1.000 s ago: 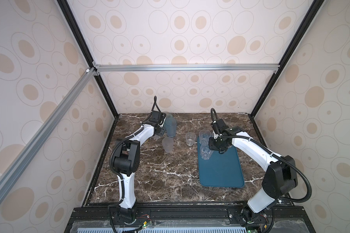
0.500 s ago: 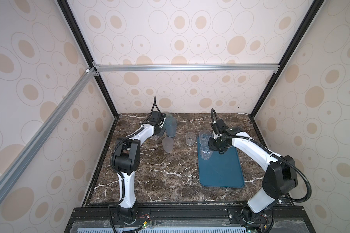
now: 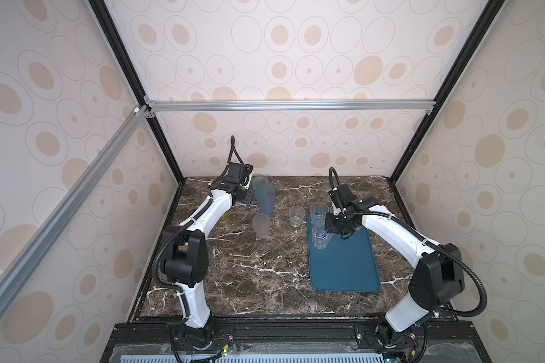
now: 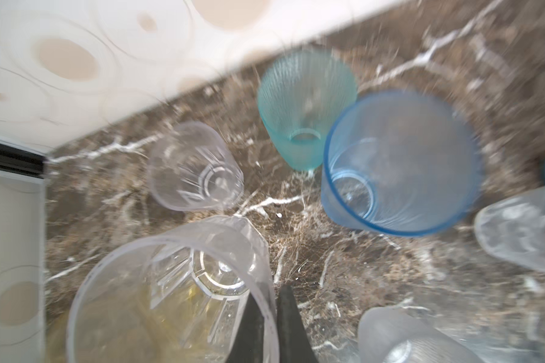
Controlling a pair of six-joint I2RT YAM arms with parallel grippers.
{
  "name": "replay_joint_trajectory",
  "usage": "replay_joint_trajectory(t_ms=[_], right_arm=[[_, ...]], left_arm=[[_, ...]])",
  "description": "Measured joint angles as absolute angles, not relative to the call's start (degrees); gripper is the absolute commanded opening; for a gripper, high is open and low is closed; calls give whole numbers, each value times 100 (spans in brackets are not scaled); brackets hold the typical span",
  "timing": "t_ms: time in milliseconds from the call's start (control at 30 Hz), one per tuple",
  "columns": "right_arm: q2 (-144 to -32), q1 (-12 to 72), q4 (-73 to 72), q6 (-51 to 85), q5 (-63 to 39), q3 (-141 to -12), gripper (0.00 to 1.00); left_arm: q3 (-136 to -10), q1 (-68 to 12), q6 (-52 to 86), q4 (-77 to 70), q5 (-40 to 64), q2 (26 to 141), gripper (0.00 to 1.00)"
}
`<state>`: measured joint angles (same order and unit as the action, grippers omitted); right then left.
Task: Place the glasses into the tray
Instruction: Pick up the glass from the top-left of the table, then place the glass on the tray.
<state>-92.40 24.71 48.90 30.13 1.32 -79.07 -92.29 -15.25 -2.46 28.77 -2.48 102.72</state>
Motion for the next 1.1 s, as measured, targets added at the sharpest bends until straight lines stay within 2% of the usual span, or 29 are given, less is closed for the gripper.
replay_joint_trajectory(t_ms=[133, 267, 433, 633, 800, 1100], right_arm=[[-8995, 2471, 4880, 3122, 145, -7907, 33], [-8687, 2471, 4840, 3297, 137, -7907, 33], [-8285, 2471, 4724, 3479, 130, -7907, 33], [-7791, 2471, 4611, 3583, 158, -7905, 34], [-7614, 2359, 4770, 3531, 16, -8132, 36], [-7557, 1404, 5199, 3310, -1308, -8493, 40]], left_arm=[[-9227, -1778, -10, 2877, -360, 9585, 0], [-9216, -2429, 110, 2731, -438, 9109, 0], [-8989, -3363, 126, 2228, -248, 8921, 0], [-8971, -3791, 244, 1887, 408, 9172, 0], [-9006, -4215, -248, 1844, 952, 9402, 0], [-8484, -4438, -2143, 1723, 1793, 9319, 0]])
